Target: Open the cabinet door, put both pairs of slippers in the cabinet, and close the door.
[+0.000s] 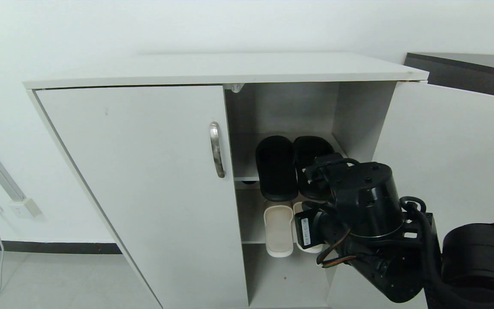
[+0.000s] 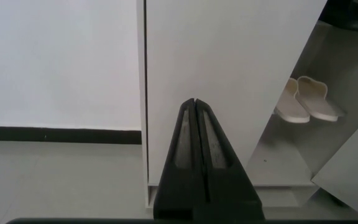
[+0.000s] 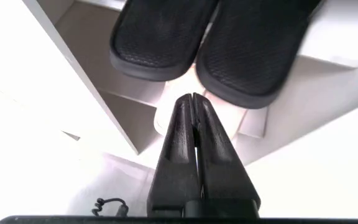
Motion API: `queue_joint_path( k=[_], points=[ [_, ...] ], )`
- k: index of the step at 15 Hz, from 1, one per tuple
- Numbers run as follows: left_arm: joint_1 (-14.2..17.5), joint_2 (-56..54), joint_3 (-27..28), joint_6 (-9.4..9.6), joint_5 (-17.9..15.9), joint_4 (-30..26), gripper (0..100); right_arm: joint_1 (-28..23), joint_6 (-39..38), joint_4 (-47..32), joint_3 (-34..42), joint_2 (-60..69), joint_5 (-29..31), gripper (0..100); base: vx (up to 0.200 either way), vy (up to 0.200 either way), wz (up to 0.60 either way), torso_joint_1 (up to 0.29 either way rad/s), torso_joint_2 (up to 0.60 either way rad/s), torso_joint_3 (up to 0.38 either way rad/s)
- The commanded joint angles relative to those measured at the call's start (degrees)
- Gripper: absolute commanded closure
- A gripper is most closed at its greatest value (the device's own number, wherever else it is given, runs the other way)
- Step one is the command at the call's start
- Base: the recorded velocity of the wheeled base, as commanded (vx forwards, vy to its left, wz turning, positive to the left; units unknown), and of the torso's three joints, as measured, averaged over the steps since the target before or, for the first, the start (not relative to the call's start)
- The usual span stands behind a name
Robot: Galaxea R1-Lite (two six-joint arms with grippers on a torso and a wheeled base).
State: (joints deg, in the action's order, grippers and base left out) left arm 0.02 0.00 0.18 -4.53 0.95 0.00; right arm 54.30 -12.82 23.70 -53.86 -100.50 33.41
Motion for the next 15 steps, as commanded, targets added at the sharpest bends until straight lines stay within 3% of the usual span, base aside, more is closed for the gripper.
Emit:
queue_joint_path(
  k=[1, 15],
  points=[
    [0.06, 0.09, -0.01, -0.04, 0.02, 0.00, 100, 0.02, 0.08, 0.03, 0.24, -0.57, -0.02, 100, -0.200, 0.000, 0.00, 0.002, 0.00, 0.007],
    [0.06, 0.09, -0.01, -0.04, 0.02, 0.00, 100, 0.02, -0.18, 0.30, 0.68, -1.45, -0.02, 100, -0.200, 0.000, 0.00, 0.003, 0.00, 0.002]
  ],
)
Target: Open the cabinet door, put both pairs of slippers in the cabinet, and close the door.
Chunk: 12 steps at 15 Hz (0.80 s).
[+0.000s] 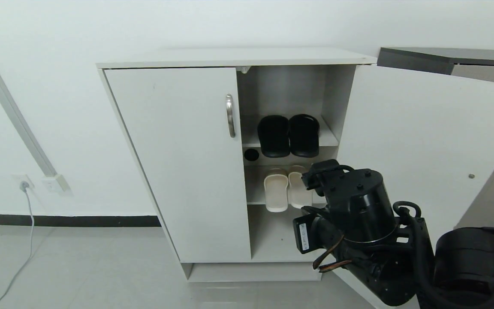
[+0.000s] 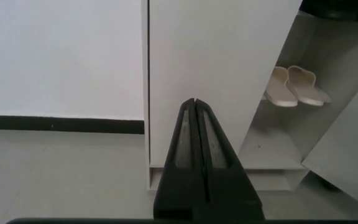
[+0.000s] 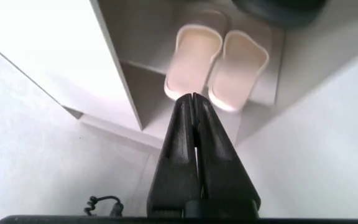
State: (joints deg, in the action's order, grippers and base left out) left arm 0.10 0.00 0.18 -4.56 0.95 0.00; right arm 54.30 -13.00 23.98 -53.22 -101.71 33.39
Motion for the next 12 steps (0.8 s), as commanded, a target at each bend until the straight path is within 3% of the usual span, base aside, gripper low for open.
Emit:
queue_joint_path(
  k=[1, 2, 7, 12],
  points=[
    [-0.01, 0.00, -0.01, -0.01, 0.02, 0.00, 100, -0.16, -0.01, 0.02, 0.14, -0.25, 0.01, 100, -0.200, 0.000, 0.00, 0.002, 0.00, 0.002],
    [-0.01, 0.00, -0.01, -0.10, 0.02, 0.00, 100, -0.42, -0.01, 0.10, 0.49, -0.25, 0.01, 100, -0.200, 0.000, 0.00, 0.002, 0.00, 0.012],
    [-0.01, 0.09, -0.01, -0.10, 0.10, 0.00, 100, -1.12, -0.19, 0.10, 1.02, -0.95, -0.17, 100, 0.000, 0.000, 0.00, 0.000, 0.00, 0.000],
    [-0.01, 0.09, -0.01, -0.10, 0.10, 0.00, 100, -1.21, 0.60, 5.46, 2.69, -1.74, -0.08, 100, 0.000, 0.000, 0.00, 0.000, 0.00, 0.000]
  ],
)
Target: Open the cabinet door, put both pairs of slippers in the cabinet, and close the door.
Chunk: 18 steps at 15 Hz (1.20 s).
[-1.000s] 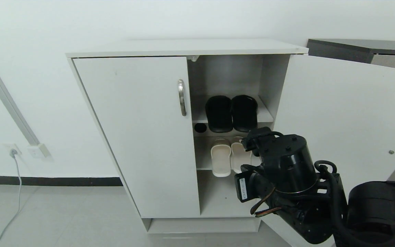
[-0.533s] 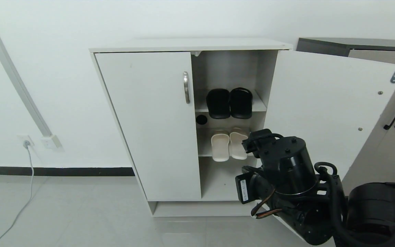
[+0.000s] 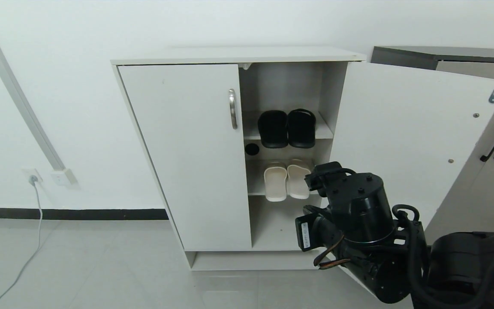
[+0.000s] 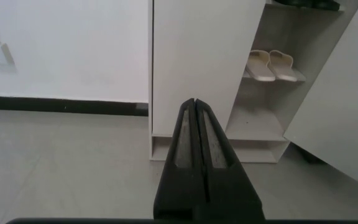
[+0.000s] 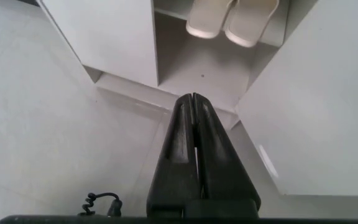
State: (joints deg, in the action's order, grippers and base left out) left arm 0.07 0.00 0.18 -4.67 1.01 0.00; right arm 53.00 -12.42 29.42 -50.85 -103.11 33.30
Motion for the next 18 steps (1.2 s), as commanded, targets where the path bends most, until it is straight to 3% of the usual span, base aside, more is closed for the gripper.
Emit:
queue_joint_path(
  k=[1, 13, 18],
  points=[
    [0.01, 0.09, -0.01, 0.01, -0.05, 0.00, 100, -0.01, 0.03, 0.29, 0.49, -0.34, -0.08, 100, 0.000, 0.000, 0.00, 0.000, 0.00, 0.000],
    [0.01, 0.00, -0.01, 0.01, 0.04, 0.00, 100, -0.09, 0.03, 0.29, 0.49, -1.13, -0.08, 100, 0.000, 0.000, 0.00, 0.000, 0.00, 0.000],
    [0.01, 0.00, -0.01, 0.01, -0.05, 0.00, 100, -0.09, 0.03, 0.29, 0.40, -1.13, -0.08, 100, 0.000, 0.000, 0.00, 0.020, -0.23, -0.293]
  ],
)
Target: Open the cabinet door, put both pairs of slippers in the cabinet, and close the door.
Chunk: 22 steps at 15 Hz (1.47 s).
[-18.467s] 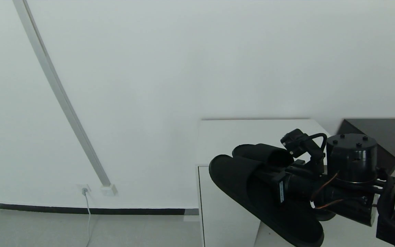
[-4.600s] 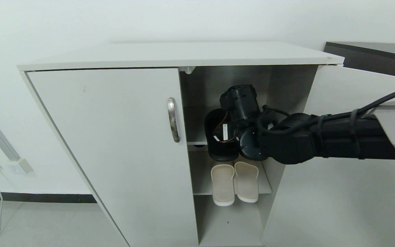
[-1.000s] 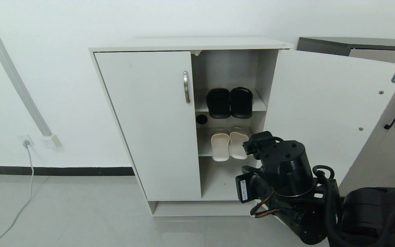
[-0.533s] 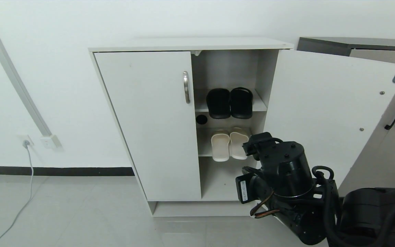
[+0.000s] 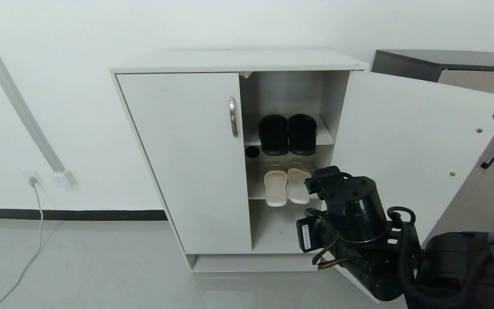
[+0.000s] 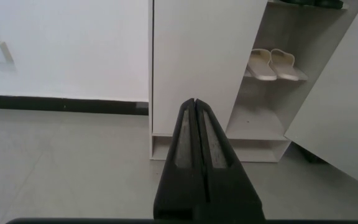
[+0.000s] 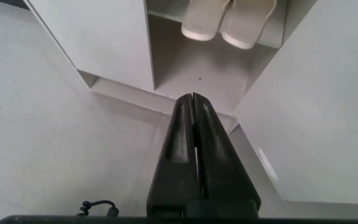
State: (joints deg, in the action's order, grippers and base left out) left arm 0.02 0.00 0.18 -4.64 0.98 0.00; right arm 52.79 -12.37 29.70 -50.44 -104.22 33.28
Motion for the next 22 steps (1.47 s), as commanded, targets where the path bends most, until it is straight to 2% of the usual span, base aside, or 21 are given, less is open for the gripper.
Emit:
queue_joint_path(
  k=[1, 11, 22],
  points=[
    [0.06, 0.09, -0.01, -0.01, -0.01, 0.00, 100, 0.12, -0.02, 0.01, 0.00, -0.02, -0.06, 100, 0.000, 0.000, 0.00, 0.046, -0.54, -0.364],
    [0.06, 0.00, -0.01, 0.16, -0.18, -0.09, 100, 0.04, -0.02, 0.01, 0.08, 0.77, 0.12, 100, 0.000, 0.000, 0.00, 0.117, -0.47, -0.340],
    [0.06, 0.09, -0.01, 0.16, -0.18, -0.09, 100, 0.04, 0.07, 0.01, 0.17, 0.95, 0.03, 100, 0.000, 0.000, 0.00, 0.199, -0.51, -0.315]
  ],
)
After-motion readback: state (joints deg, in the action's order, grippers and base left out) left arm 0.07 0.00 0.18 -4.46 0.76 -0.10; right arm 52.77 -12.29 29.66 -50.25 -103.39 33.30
